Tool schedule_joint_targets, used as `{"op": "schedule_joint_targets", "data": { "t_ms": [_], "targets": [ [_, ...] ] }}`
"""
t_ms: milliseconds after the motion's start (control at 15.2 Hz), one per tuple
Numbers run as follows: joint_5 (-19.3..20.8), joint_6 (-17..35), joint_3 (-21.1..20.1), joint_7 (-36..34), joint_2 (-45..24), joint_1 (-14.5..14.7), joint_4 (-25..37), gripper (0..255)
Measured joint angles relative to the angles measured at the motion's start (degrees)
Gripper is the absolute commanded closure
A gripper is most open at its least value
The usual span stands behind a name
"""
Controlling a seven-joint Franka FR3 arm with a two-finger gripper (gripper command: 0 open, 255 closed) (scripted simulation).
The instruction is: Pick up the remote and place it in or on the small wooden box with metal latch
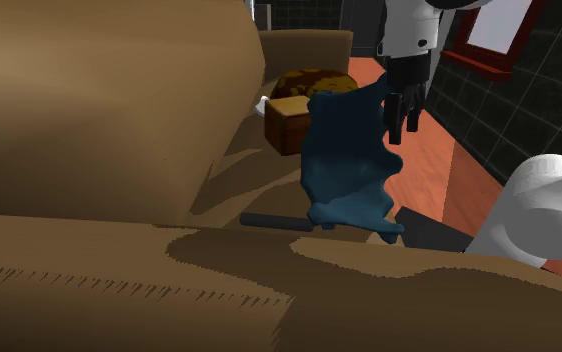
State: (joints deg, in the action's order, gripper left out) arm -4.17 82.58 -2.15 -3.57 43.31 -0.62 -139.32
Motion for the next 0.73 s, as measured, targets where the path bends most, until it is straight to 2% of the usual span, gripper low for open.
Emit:
{"op": "schedule_joint_targets", "data": {
  "t_ms": [198,726],
  "targets": [
    [-0.2,2.6,-0.4,0.8,-0.9,0.7,-0.7,0],
    [-2.4,19.9,-3.7,5.8,-11.3,5.2,-3.8,0]
  ]
}}
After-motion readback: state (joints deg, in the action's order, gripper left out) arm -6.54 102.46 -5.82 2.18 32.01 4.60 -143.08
